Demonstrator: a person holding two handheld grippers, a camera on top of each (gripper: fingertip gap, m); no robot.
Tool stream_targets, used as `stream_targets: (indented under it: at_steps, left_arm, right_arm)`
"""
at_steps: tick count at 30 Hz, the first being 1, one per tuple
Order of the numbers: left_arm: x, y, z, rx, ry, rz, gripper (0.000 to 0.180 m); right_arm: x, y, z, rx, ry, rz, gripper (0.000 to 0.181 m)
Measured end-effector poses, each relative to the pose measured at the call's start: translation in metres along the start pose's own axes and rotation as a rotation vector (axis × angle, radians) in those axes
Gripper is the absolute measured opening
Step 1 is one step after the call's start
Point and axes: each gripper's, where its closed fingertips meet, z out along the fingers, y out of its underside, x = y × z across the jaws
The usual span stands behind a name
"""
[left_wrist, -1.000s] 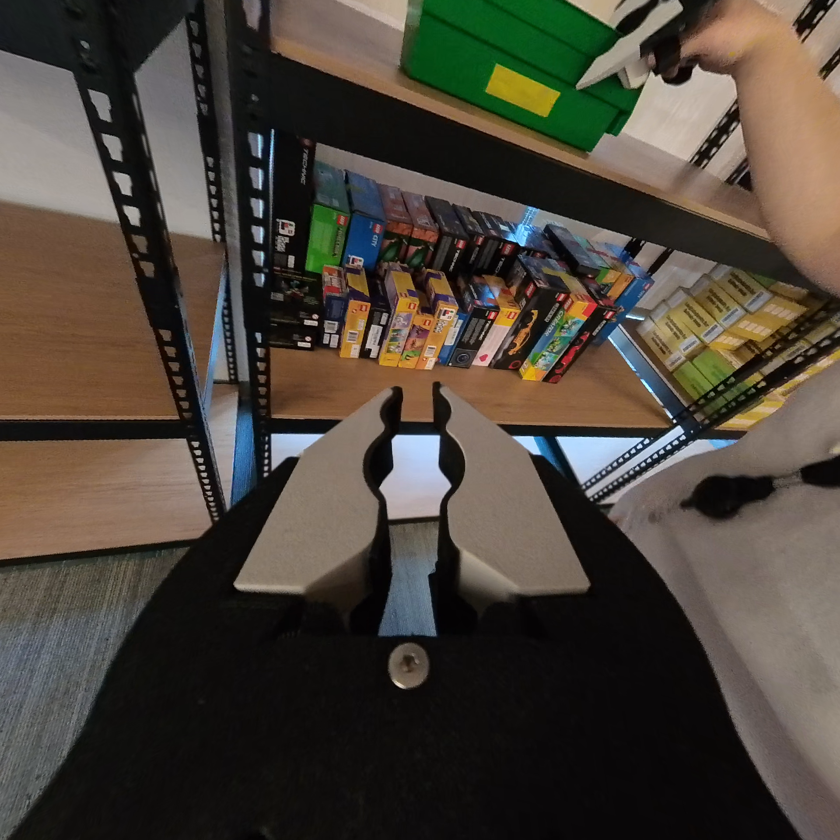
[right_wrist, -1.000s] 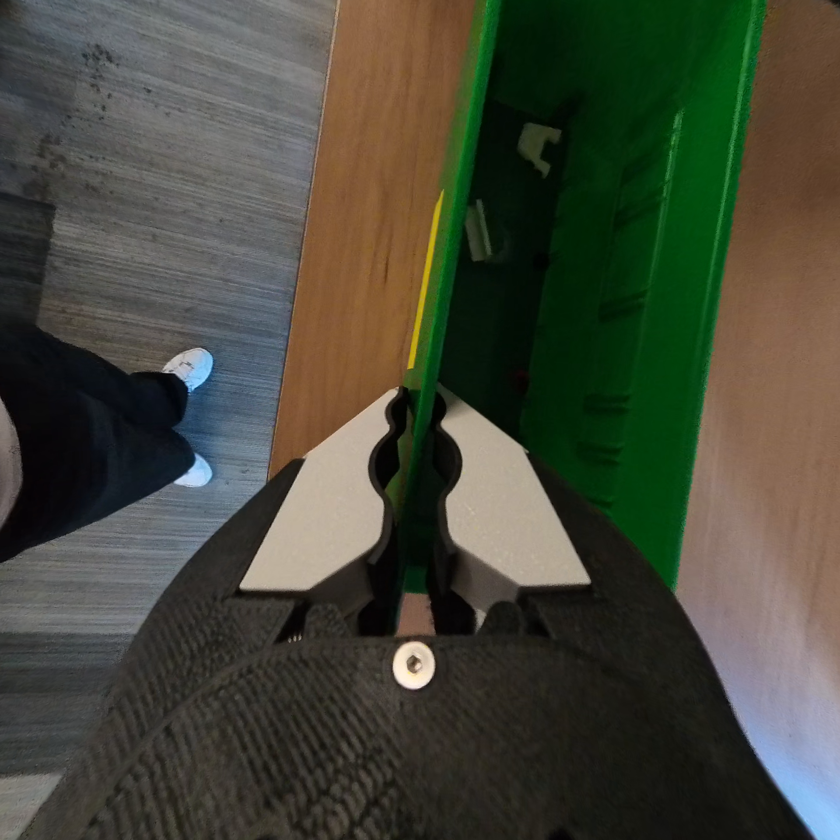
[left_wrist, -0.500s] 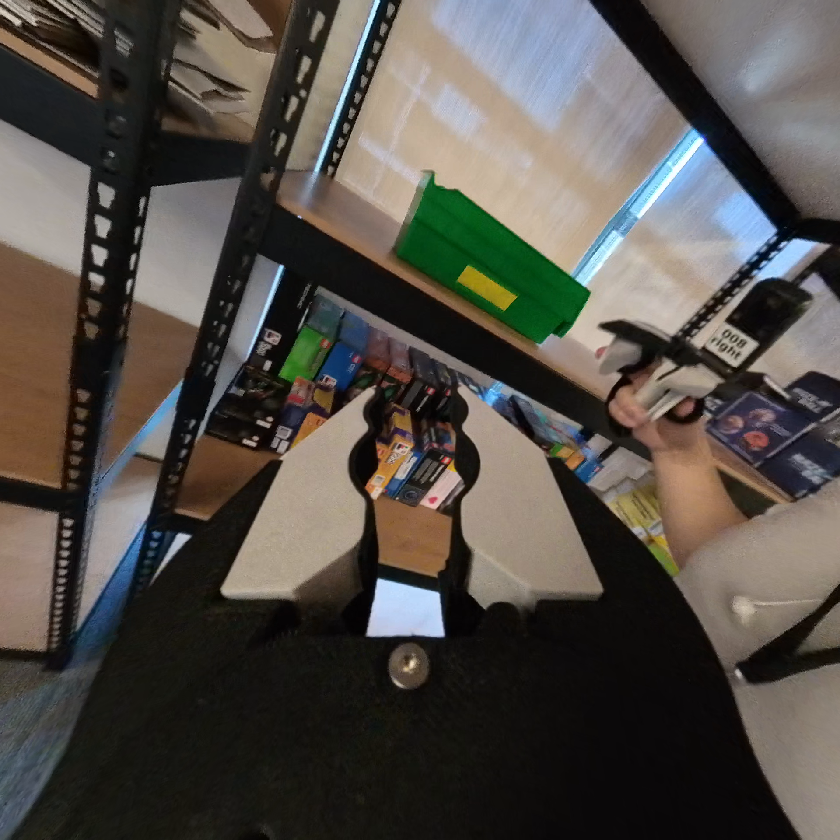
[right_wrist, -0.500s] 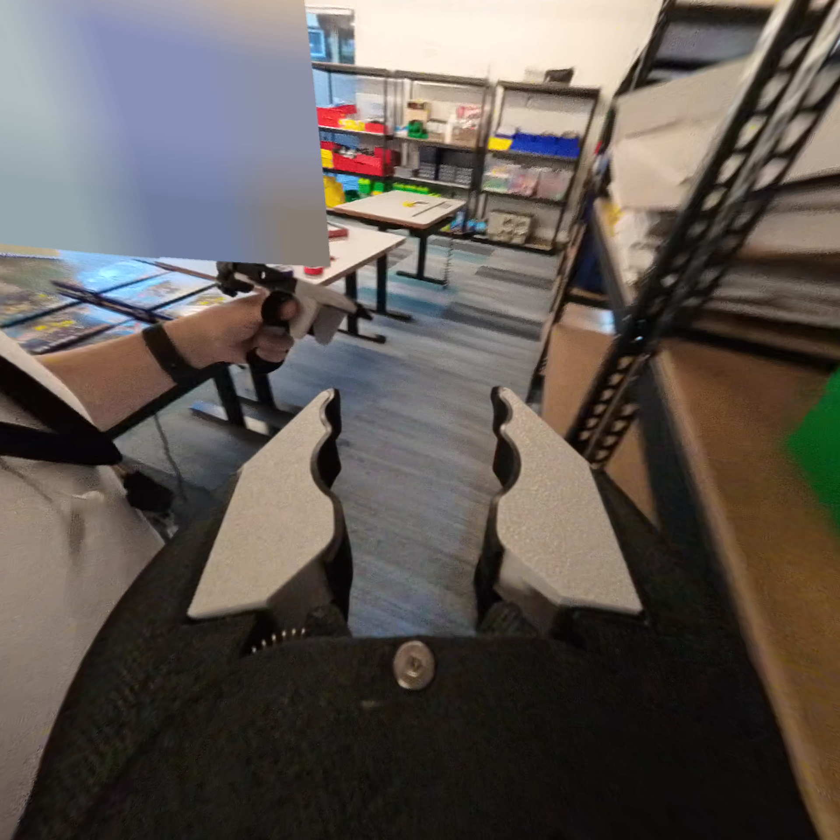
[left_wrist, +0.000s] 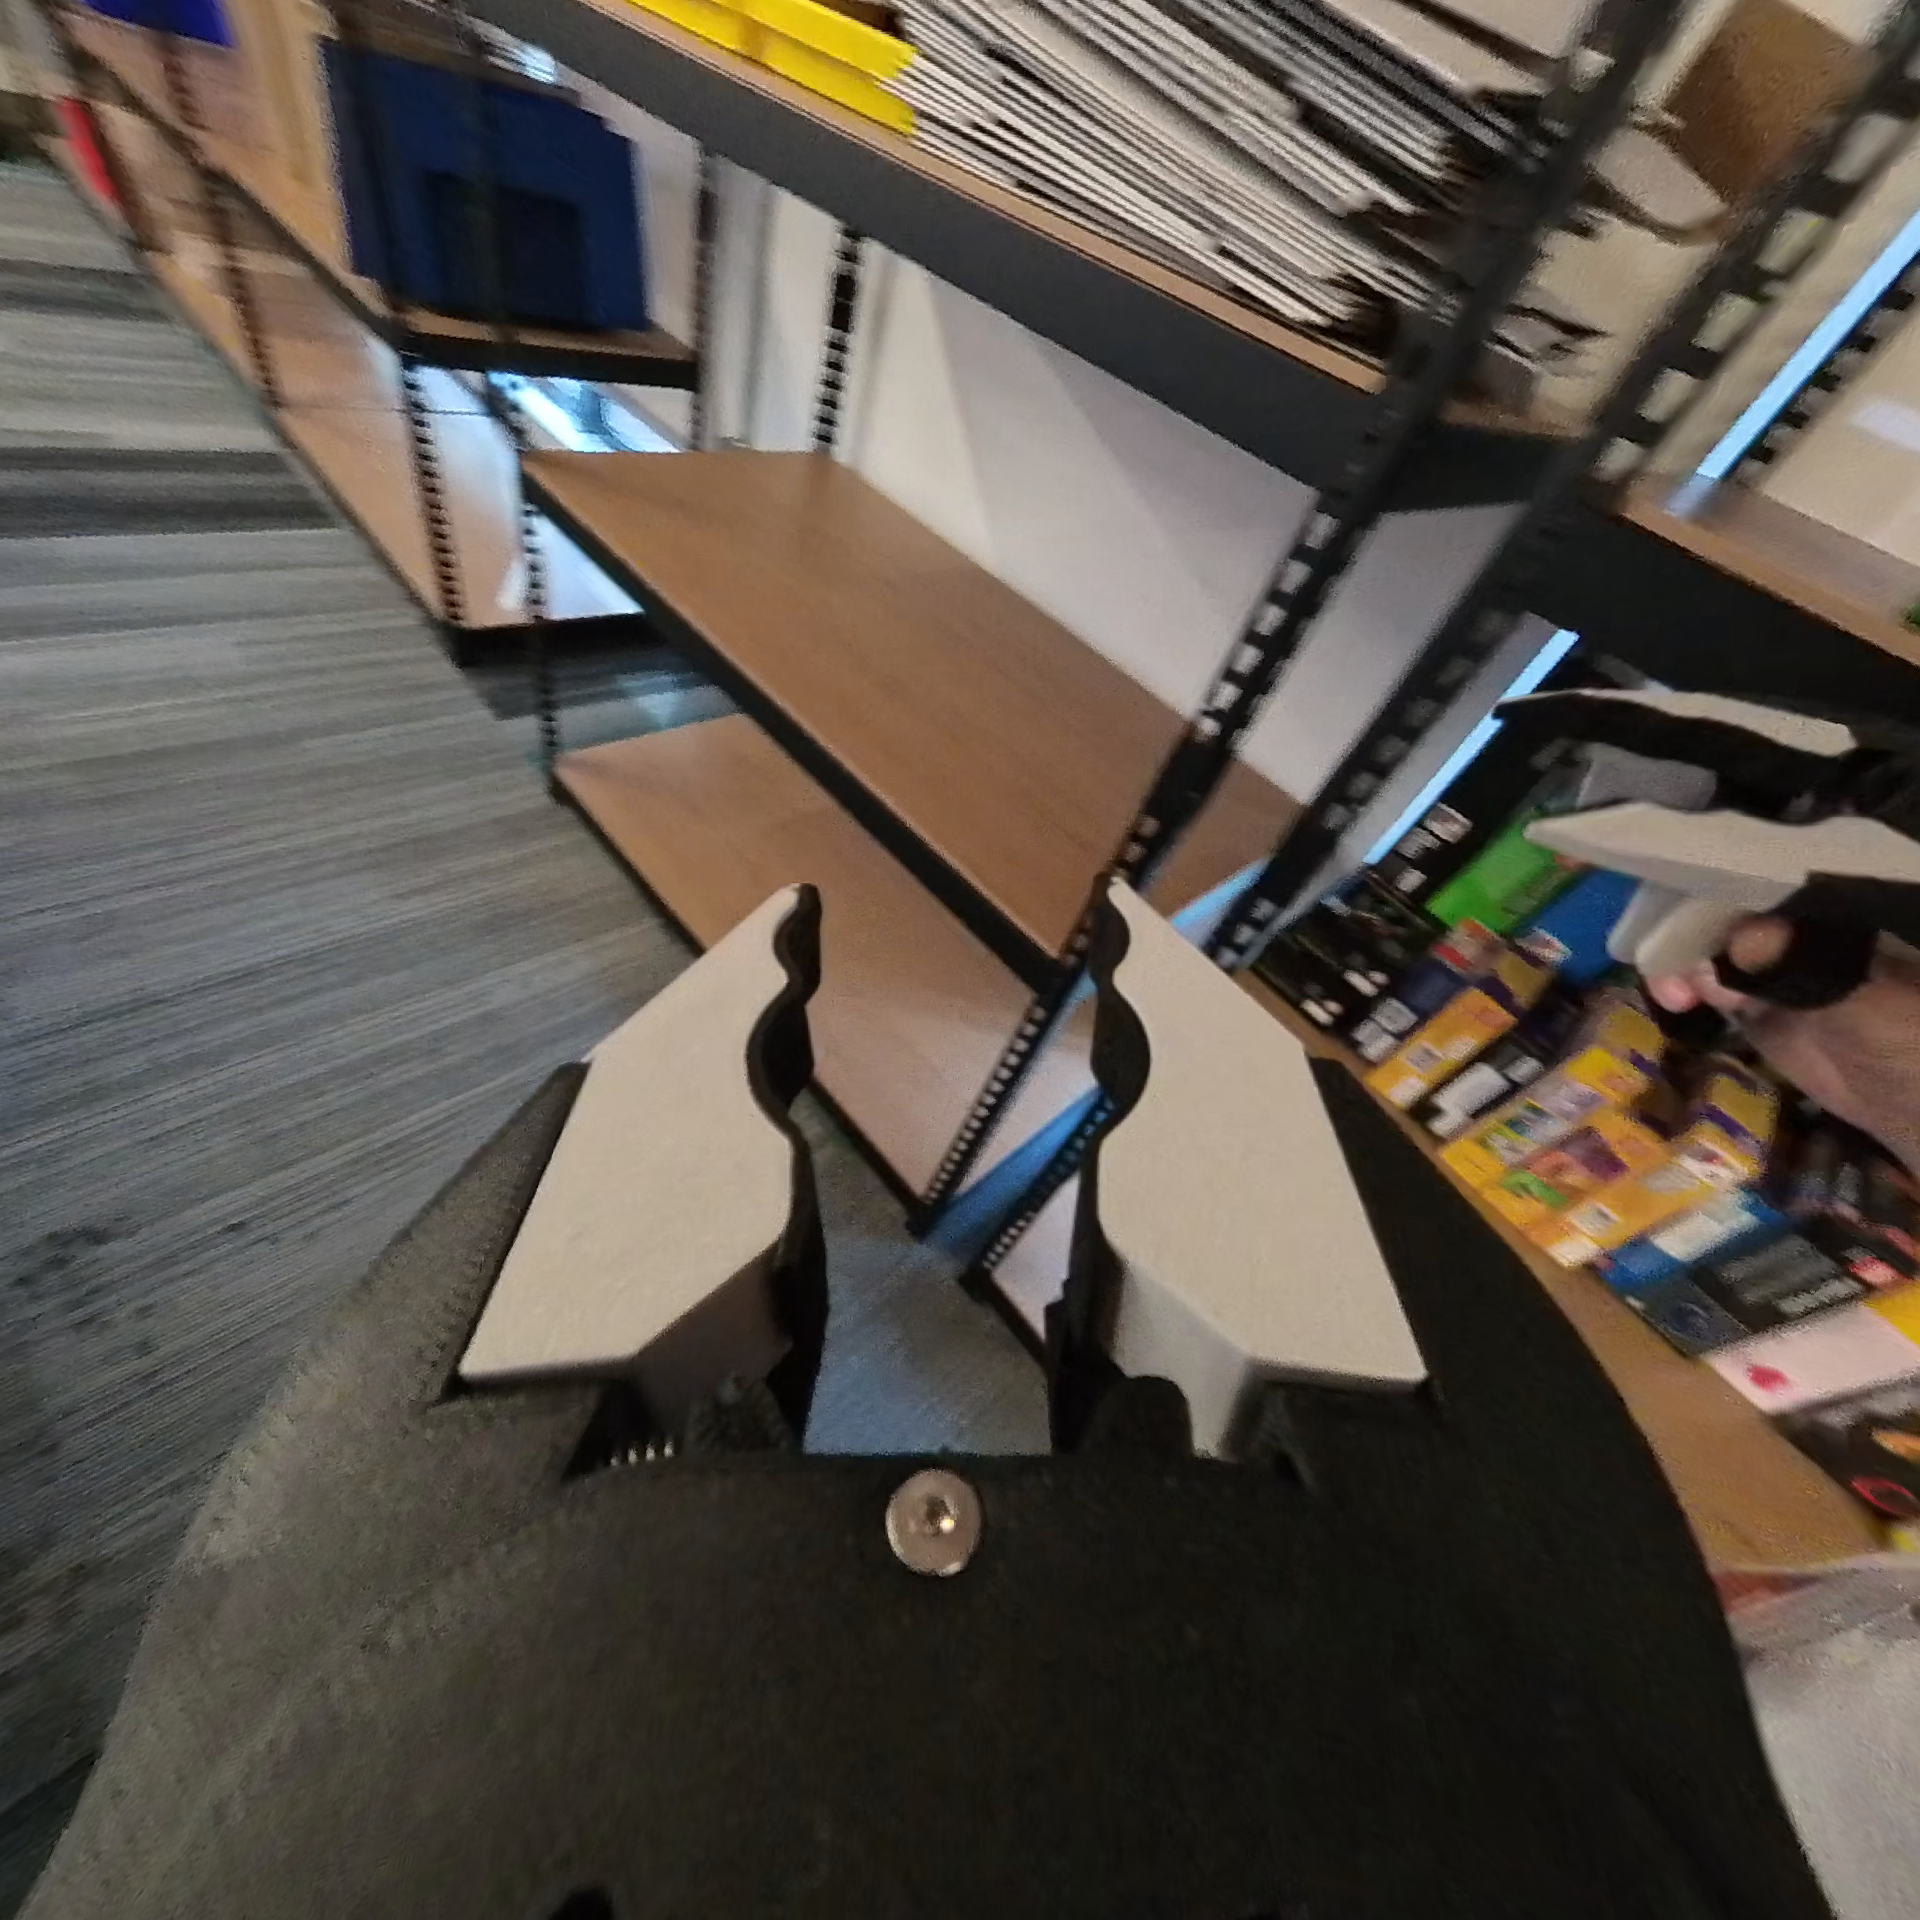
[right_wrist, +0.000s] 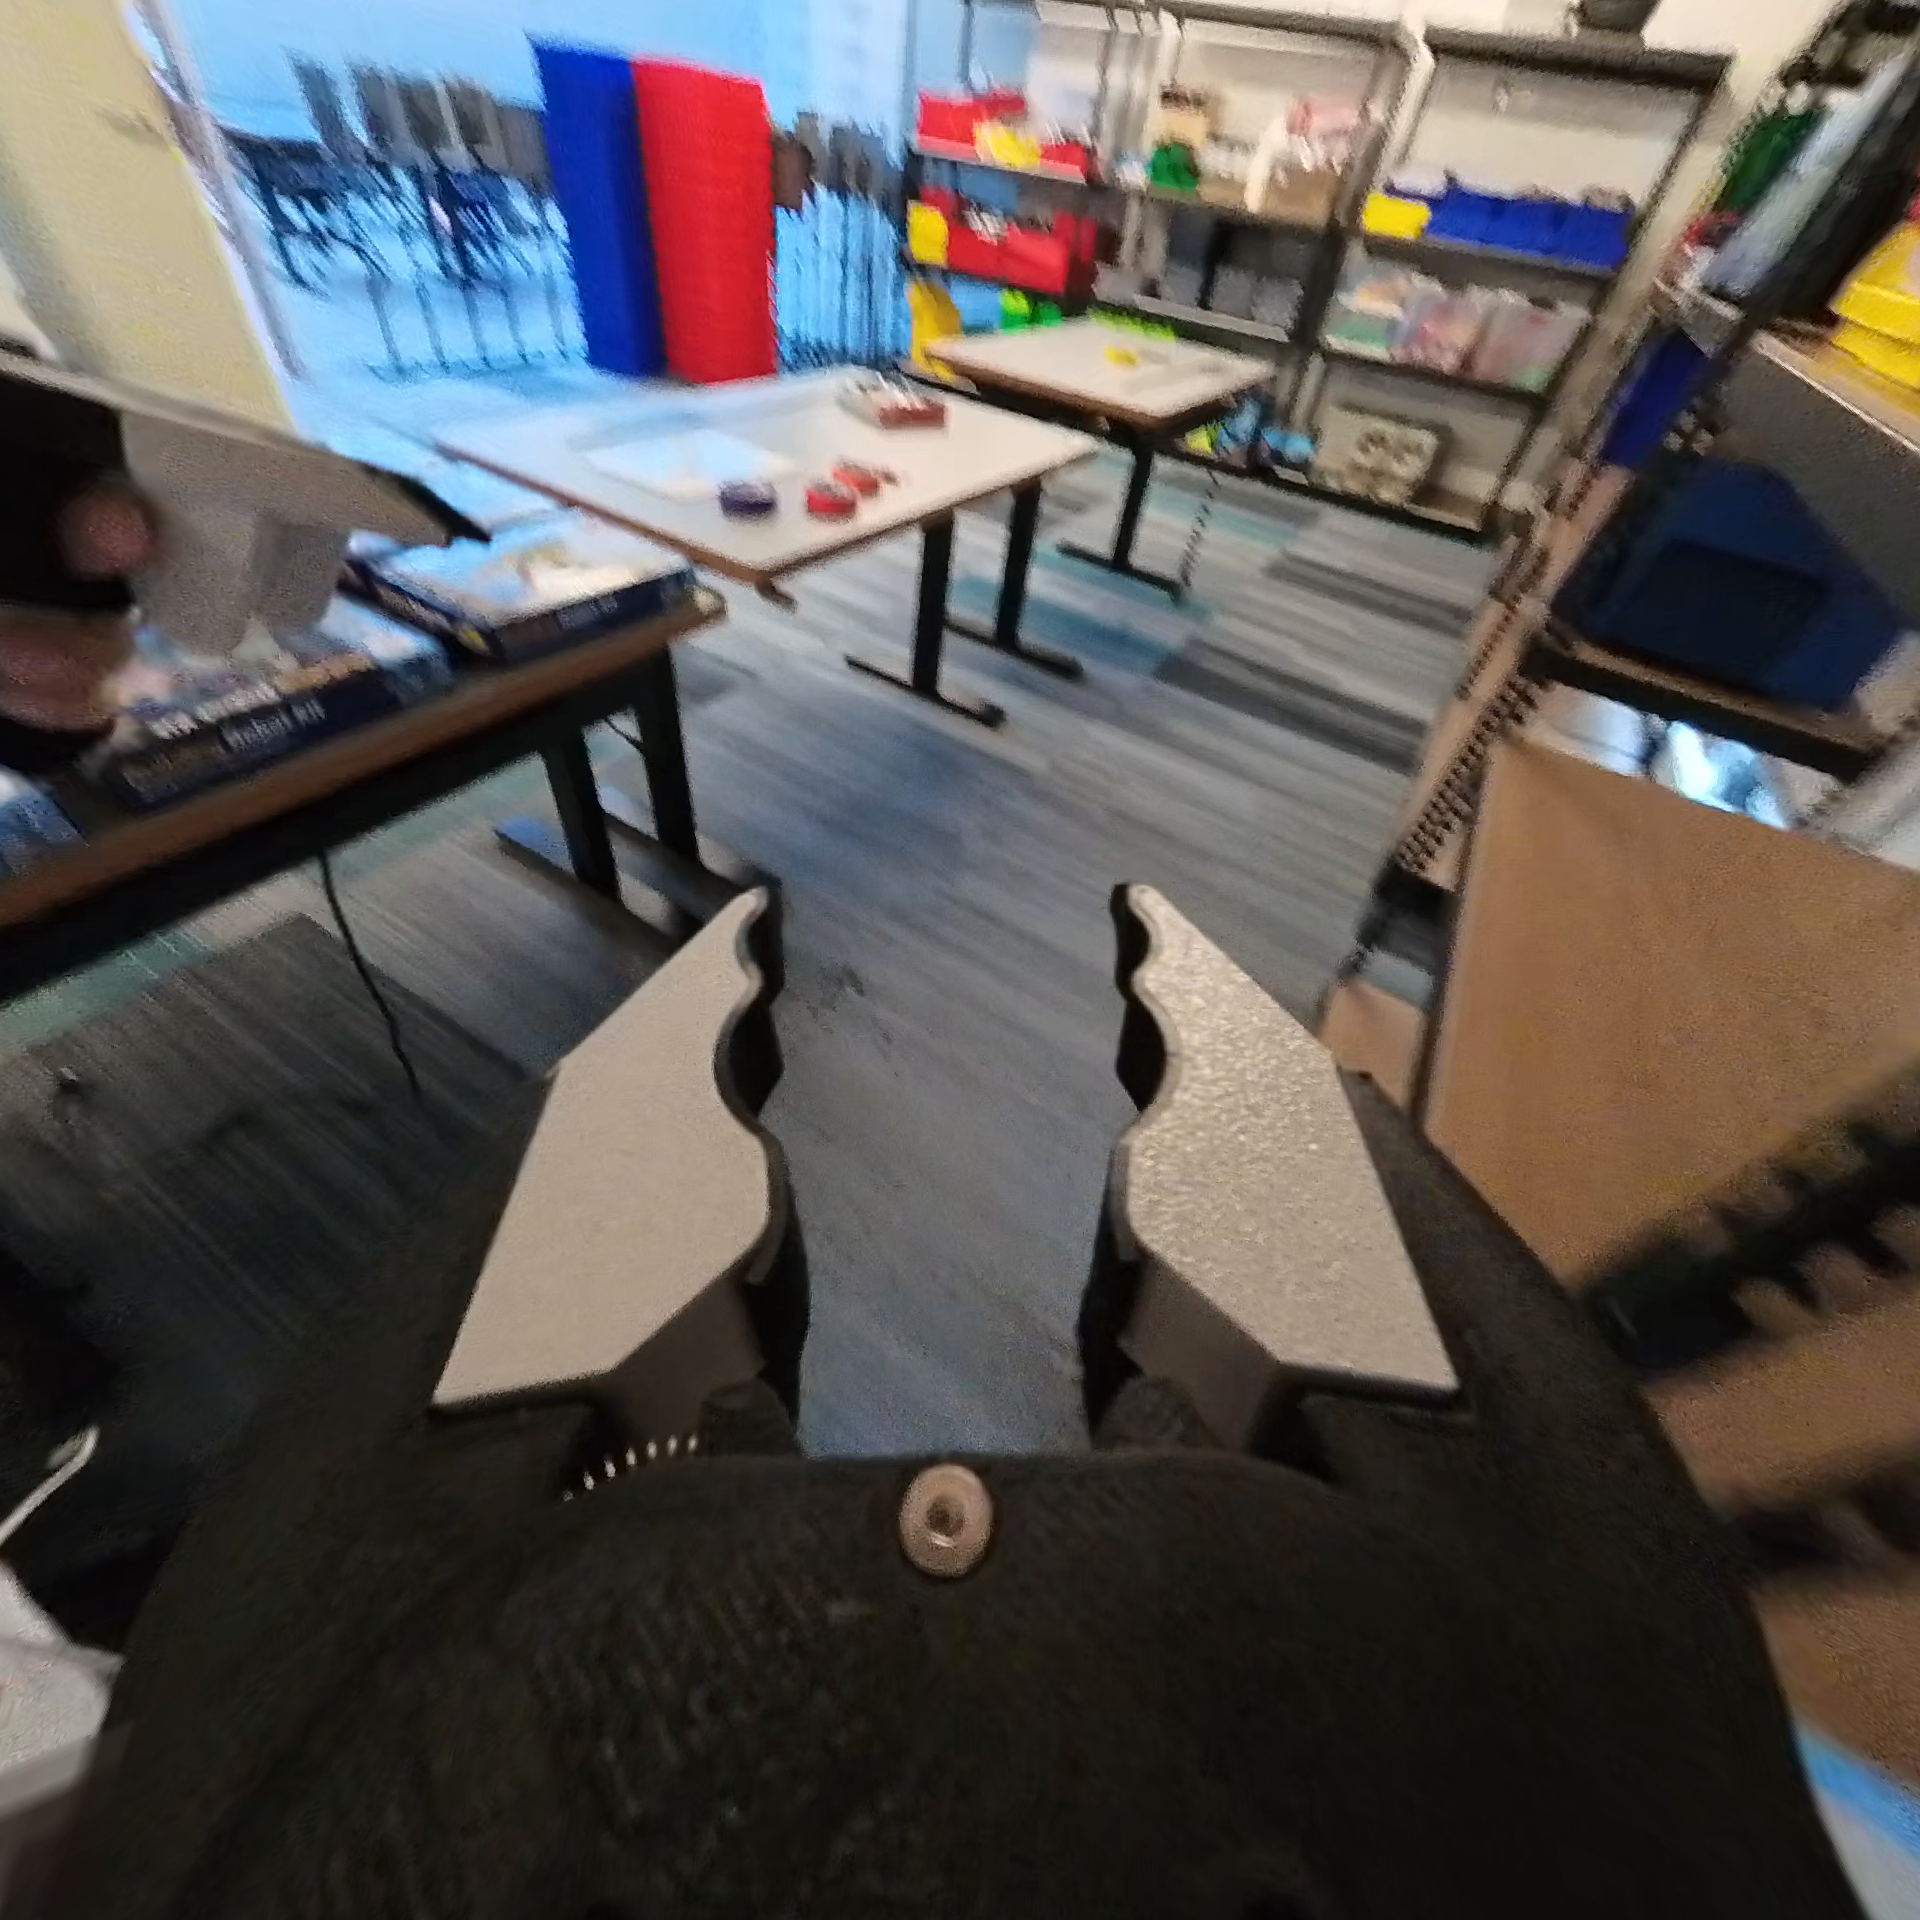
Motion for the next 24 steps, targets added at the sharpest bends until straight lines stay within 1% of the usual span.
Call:
stream_targets:
  at_steps: [2,5,8,10,11,13,15,21,24]
  left_arm:
    - [-0.042,-0.006,-0.010,0.004,-0.073,-0.002,0.050]
    - [-0.112,-0.014,-0.024,-0.010,-0.183,0.035,0.048]
    - [-0.182,-0.029,-0.031,-0.015,-0.249,0.045,0.036]
    - [-0.225,-0.040,-0.029,-0.052,-0.267,0.015,0.034]
    - [-0.247,-0.048,-0.027,-0.048,-0.283,0.021,0.031]
    - [-0.293,-0.067,-0.021,-0.002,-0.337,0.049,0.019]
    - [-0.335,-0.087,-0.005,0.052,-0.364,0.040,0.012]
    - [-0.452,-0.134,0.098,0.123,-0.358,-0.046,0.006]
    - [-0.510,-0.154,0.153,0.115,-0.395,-0.026,0.002]
  right_arm:
    - [-0.002,-0.013,0.059,0.072,-0.063,0.015,0.050]
    - [0.000,-0.023,0.151,0.107,-0.129,-0.015,0.040]
    - [0.015,-0.034,0.242,0.158,-0.130,-0.012,0.030]
    - [0.026,-0.041,0.296,0.154,-0.139,0.050,0.027]
    - [0.030,-0.047,0.319,0.162,-0.156,0.068,0.021]
    - [0.045,-0.053,0.361,0.173,-0.148,0.055,0.011]
    - [0.065,-0.052,0.398,0.134,-0.110,0.010,0.000]
    - [0.146,-0.040,0.503,0.089,-0.063,-0.163,0.000]
    - [0.185,-0.039,0.572,0.090,-0.139,-0.167,0.000]
